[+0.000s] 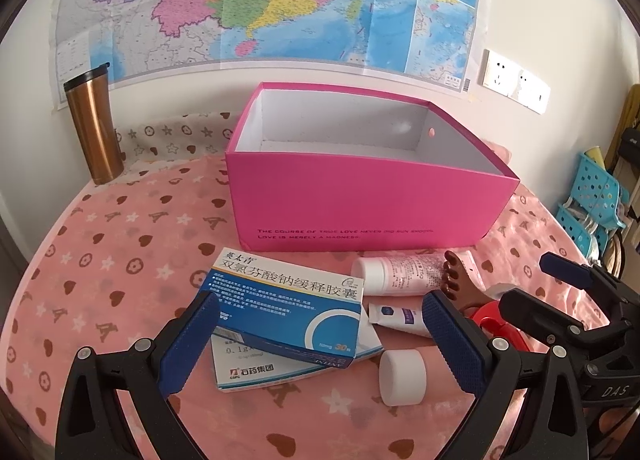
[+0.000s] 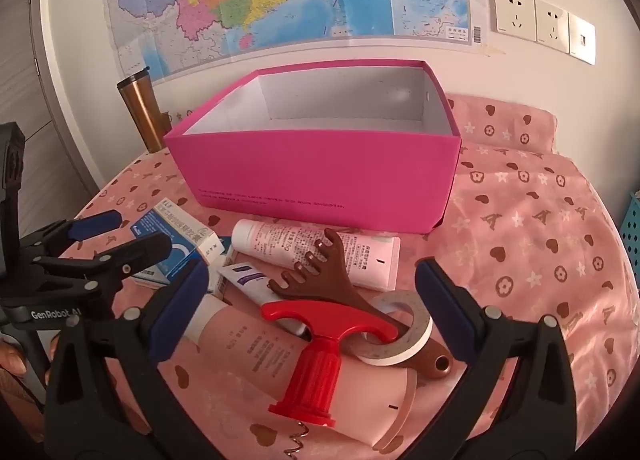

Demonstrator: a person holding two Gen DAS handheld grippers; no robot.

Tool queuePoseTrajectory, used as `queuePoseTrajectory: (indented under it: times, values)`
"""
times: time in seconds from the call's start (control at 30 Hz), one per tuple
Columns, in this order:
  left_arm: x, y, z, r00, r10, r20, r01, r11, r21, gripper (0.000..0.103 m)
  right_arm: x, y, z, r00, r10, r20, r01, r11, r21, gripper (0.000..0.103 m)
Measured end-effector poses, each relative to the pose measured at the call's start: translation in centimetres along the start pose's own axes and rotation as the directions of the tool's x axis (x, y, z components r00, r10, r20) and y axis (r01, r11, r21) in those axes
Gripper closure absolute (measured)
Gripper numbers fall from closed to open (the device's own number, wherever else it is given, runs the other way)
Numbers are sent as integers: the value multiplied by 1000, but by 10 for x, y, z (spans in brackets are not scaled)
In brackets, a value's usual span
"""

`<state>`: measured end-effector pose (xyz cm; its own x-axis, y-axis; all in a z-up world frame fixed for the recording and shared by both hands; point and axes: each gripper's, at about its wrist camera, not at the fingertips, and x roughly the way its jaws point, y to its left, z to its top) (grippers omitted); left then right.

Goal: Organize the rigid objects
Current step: 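Move the right tool toward the blue-and-white medicine box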

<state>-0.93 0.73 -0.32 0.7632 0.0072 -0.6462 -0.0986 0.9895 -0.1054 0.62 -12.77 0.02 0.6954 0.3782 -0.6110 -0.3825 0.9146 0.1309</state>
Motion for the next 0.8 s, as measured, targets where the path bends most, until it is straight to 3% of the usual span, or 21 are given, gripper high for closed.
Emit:
queuePoseTrajectory:
  times: [0.3,0.57,0.77,0.8]
  values:
    - [1,7,-2,1000,6,3,-6,1000,-10,0,4,2,4,1000,11,-12,-11,1000,-8,0]
    - [0,29,-3,999,40,14,-40,999,-11,1,8,8,2,996,81,-29,-81,997,-11,0]
    - [4,56,-3,1000,18,-7,-18,999,-45,12,15,26,2,993,110,-39,-114,989,-94,7]
    - [6,60,-2,1000,11,-14,-11,999,-47,16,18,28,4,991,110,-76,-118,987,-107,10]
